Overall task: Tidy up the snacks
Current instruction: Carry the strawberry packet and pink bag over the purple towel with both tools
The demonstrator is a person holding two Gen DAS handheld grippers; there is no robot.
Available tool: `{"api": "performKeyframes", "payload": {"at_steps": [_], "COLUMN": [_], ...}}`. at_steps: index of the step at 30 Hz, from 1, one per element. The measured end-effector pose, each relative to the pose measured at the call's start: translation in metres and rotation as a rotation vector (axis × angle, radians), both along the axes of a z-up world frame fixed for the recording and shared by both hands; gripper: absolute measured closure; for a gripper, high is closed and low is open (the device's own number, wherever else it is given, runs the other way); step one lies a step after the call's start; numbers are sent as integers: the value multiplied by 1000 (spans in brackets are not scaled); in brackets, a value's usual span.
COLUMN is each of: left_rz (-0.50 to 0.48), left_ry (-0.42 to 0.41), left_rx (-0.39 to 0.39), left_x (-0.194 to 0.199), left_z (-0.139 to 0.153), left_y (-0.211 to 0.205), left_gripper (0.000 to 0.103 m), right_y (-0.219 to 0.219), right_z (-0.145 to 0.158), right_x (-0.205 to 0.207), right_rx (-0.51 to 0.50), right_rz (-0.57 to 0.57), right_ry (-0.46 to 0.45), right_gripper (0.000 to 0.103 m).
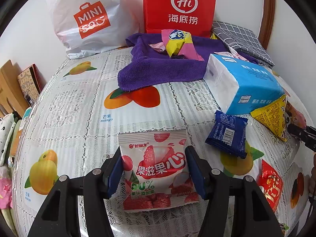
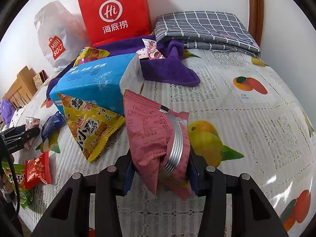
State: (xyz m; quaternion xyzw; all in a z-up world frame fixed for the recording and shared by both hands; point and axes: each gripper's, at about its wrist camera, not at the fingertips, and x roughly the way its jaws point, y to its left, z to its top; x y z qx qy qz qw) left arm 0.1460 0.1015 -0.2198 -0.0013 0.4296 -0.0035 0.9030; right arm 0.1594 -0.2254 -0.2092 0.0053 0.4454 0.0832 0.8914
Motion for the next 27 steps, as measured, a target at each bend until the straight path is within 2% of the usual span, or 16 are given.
{"api": "performKeyframes", "payload": {"at_steps": [9,14,18,20,27], "left_rz": [0,-12,-18,-12,-5], "left_ry": [-1,-4,25,38,23], "left_rx": [1,-10,-58,-85,-104], "left_x": [0,-3,-6,-8,-16], "left_z": [1,2,5,8,32], "left_y": [0,2,12,17,20], "left_gripper": [46,55,56,57,57], "right_y": [-5,-10,-4,-1,7], "right_z": [1,3,8,12,34], "right_x": [0,-2,-8,-12,-21], "right_rx": [34,70,39,53,96], "right_rz": [-5,-11,-1,9,25], "right_ry": [-2,-17,-51,-70,-131], "right_gripper": [57,61,62,62,62]}}
